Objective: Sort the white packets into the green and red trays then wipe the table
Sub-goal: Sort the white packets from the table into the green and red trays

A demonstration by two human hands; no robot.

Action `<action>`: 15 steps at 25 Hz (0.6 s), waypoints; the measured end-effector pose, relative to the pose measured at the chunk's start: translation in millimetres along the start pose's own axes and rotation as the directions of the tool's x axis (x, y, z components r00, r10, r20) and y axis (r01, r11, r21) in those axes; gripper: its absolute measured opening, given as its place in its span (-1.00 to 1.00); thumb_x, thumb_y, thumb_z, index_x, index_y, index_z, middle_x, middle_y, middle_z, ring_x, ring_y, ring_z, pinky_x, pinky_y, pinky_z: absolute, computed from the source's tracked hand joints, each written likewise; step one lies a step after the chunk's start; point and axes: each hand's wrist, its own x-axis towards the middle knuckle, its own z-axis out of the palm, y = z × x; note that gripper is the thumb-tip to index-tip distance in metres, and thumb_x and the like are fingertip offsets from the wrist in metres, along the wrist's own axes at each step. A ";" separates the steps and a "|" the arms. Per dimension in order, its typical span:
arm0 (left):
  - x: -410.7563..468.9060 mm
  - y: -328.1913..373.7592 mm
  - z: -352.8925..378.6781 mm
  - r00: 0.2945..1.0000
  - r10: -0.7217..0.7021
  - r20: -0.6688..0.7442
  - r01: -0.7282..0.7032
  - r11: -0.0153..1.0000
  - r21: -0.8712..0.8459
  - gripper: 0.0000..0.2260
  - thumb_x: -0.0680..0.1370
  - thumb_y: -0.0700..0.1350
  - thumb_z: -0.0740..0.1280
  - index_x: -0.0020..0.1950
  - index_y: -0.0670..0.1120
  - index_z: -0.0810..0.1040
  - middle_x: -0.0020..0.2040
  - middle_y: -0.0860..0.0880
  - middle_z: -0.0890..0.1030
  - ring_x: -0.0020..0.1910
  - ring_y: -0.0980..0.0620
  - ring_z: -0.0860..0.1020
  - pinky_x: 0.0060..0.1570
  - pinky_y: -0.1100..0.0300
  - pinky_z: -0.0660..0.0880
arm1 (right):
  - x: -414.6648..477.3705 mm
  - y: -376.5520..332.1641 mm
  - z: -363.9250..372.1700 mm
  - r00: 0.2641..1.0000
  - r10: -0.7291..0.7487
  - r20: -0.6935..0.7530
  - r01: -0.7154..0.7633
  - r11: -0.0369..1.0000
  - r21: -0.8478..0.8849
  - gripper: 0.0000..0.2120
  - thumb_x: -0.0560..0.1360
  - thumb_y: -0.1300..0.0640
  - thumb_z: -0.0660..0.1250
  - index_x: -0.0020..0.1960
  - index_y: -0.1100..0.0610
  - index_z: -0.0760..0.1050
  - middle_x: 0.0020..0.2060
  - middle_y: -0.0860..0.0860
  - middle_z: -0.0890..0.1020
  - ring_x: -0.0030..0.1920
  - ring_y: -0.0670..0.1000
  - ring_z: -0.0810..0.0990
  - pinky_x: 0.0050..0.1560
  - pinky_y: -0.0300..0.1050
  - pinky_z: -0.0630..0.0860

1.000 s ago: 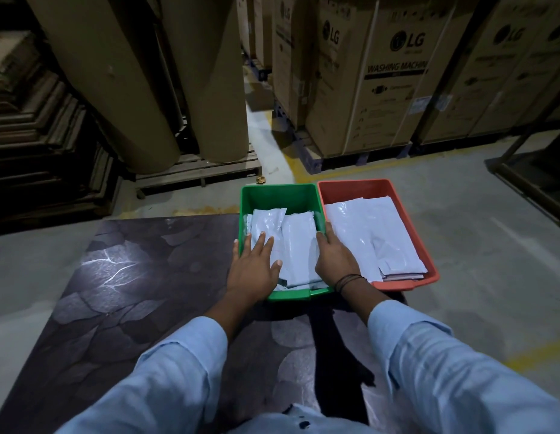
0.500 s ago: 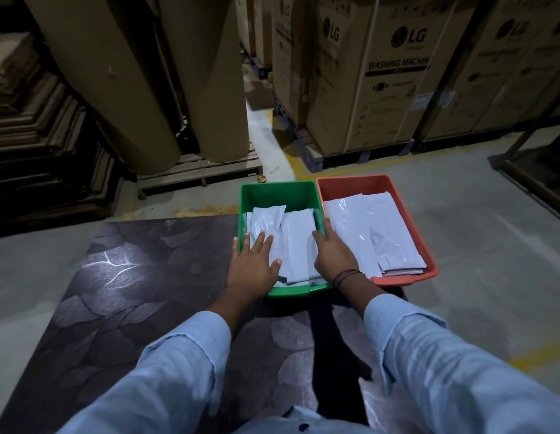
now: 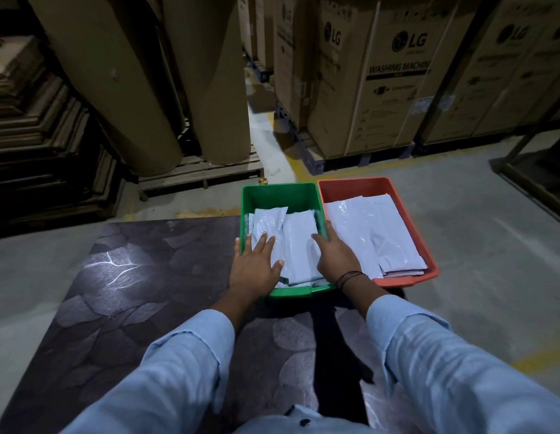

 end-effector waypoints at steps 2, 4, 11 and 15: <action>0.1 -0.4 0.8 1.000 -0.002 -0.005 0.002 1.000 -0.006 -0.40 0.66 0.24 0.03 0.66 0.03 0.06 0.66 -0.01 0.07 0.64 -0.18 -0.01 0.57 -0.19 -0.22 | -1.0 -0.9 -1.4 1.000 0.008 -0.007 -0.008 1.000 -0.005 -0.43 0.46 0.36 0.24 0.45 0.09 0.37 0.60 0.15 0.04 0.18 0.27 0.56 0.12 0.00 0.51; 0.4 -0.6 1.4 1.000 -0.001 -0.011 0.001 1.000 -0.009 -0.40 0.66 0.24 0.03 0.65 0.03 0.07 0.66 -0.01 0.08 0.64 -0.18 0.00 0.57 -0.19 -0.21 | -1.4 -1.5 -1.3 1.000 0.014 -0.011 -0.014 1.000 -0.004 -0.43 0.47 0.36 0.24 0.45 0.11 0.37 0.60 0.14 0.04 0.17 0.27 0.56 0.11 0.01 0.51; 1.3 -2.3 4.0 1.000 0.005 -0.017 -0.005 1.000 -0.010 -0.39 0.65 0.25 0.02 0.65 0.03 0.08 0.66 -0.02 0.08 0.64 -0.17 0.00 0.57 -0.20 -0.20 | 0.3 -2.8 2.2 0.999 0.051 -0.013 -0.051 0.999 -0.008 -0.47 0.49 0.34 0.23 0.45 0.13 0.37 0.60 0.12 0.05 0.16 0.27 0.57 0.11 0.01 0.52; 1.4 -2.6 4.8 1.000 0.006 -0.024 -0.006 1.000 -0.020 -0.39 0.65 0.25 0.02 0.65 0.03 0.08 0.66 -0.02 0.09 0.63 -0.18 0.01 0.57 -0.20 -0.21 | 0.6 -3.7 1.8 0.999 0.052 -0.006 -0.052 0.999 -0.012 -0.49 0.50 0.35 0.22 0.44 0.14 0.37 0.60 0.12 0.04 0.21 0.27 0.54 0.14 0.02 0.51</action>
